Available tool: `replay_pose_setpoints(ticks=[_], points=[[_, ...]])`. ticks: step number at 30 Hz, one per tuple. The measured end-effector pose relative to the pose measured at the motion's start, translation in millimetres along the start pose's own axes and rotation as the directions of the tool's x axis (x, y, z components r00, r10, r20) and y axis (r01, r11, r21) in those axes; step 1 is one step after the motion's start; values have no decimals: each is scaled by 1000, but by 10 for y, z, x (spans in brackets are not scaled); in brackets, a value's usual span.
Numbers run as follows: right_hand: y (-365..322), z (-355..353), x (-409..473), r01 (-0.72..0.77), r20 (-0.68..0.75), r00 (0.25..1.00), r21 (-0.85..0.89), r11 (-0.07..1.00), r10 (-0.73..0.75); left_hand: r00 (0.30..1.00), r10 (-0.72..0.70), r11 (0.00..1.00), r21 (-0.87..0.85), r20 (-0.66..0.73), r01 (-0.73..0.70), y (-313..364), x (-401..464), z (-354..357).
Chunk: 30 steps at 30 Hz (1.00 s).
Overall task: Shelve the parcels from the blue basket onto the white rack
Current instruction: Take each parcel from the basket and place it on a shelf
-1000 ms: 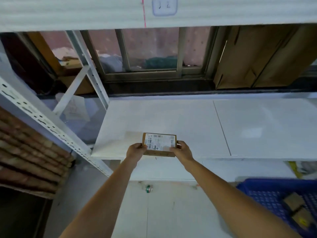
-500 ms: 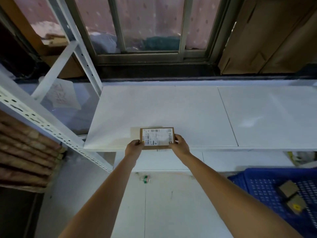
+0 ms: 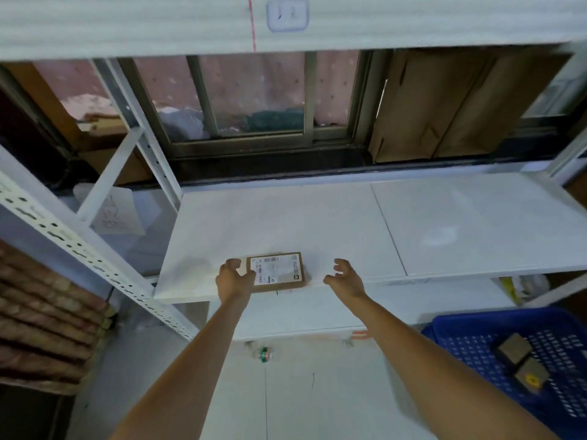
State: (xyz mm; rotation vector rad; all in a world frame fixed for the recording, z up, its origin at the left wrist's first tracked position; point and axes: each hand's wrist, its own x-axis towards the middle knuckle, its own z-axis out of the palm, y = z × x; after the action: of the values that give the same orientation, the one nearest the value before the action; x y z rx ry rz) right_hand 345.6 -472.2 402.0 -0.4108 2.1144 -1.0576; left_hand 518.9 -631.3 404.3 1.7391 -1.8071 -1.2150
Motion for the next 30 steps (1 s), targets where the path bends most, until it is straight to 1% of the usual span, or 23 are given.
replay_pose_setpoints(ticks=[3, 5, 7, 9, 13, 17, 21, 27, 30], points=[[-62, -362, -207, 39, -32, 999, 13, 999, -39, 994, 88, 995, 45, 61, -91, 396, -241, 42], [-75, -628, -372, 63, -45, 997, 18, 998, -62, 986, 121, 991, 38, 114, -126, 661, -479, 145], [-52, -912, -541, 77, -70, 995, 31, 997, -75, 969, 145, 989, 14, 200, -150, 916, -774, 297], [-4, -1228, -713, 100, -85, 992, 45, 994, -96, 939, 177, 984, -27, 295, -177, 1134, -1083, 485], [188, -2009, -1059, 158, -119, 981, 26, 987, -154, 853, 283, 946, 21, 438, -324, 1534, -1795, 886], [570, -2911, -1428, 184, -153, 972, 24, 983, -178, 782, 340, 909, 30, 521, -415, 1881, -2632, 1412], [1111, -3830, -1839, 183, -189, 964, -44, 982, -188, 733, 369, 876, 51, 571, -480, 2126, -3537, 2004], [2089, -4996, -2375, 100, -276, 953, -103, 990, -125, 672, 380, 843, 62, 636, -535, 2308, -4745, 2886], [2370, -5488, -2584, 70, -326, 940, -97, 993, -98, 646, 382, 826, 70, 661, -559, 2401, -5167, 3256]])
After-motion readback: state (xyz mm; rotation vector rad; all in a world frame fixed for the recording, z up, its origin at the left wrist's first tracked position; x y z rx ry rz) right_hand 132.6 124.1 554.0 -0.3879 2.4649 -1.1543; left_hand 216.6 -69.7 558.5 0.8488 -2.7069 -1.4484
